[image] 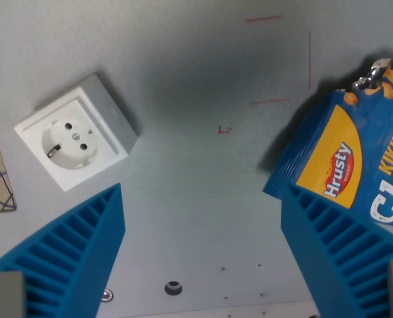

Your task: Rotate around base negative z

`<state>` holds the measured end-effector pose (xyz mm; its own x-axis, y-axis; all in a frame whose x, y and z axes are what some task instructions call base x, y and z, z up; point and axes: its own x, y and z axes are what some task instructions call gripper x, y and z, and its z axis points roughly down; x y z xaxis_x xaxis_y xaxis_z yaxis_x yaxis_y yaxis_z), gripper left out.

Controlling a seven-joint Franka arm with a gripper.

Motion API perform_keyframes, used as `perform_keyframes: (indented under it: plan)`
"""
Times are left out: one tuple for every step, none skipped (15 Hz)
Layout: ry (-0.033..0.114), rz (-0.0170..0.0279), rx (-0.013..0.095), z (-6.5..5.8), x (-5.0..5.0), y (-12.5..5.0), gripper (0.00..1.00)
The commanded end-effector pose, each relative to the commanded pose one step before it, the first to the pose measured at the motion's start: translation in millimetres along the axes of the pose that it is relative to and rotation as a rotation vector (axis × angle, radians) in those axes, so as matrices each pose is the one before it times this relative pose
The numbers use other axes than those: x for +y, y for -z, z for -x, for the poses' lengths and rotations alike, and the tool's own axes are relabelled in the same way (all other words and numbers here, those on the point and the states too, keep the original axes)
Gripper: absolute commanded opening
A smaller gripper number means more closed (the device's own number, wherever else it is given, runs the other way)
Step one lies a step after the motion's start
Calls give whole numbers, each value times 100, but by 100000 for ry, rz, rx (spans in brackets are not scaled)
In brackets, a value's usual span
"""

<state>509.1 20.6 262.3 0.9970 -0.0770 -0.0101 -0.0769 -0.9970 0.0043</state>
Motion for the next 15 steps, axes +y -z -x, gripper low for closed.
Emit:
perform_keyframes:
  plan:
    - [-14883,-336,187,-10,8,147,100]
    - [-1333,-13,-6,0,0,0,100]
    - [-1333,-13,-6,0,0,0,100]
    - [-1333,-13,-6,0,0,0,100]
    - [-1333,-13,-6,0,0,0,100]
    - [-1333,-13,-6,0,0,0,100]
    - [-1333,-13,-6,0,0,0,100]
    - [-1333,-13,-7,0,0,0,100]
    - [-1333,-13,-7,0,0,0,100]
    - [-1333,-13,-7,0,0,0,100]
    - [-1333,-13,-7,0,0,0,100]
    - [-1333,-13,-7,0,0,0,100]
    - [-1333,-13,-7,0,0,0,100]
    - [-1333,-13,-7,0,0,0,100]
    - [-1333,-12,-7,0,0,0,100]
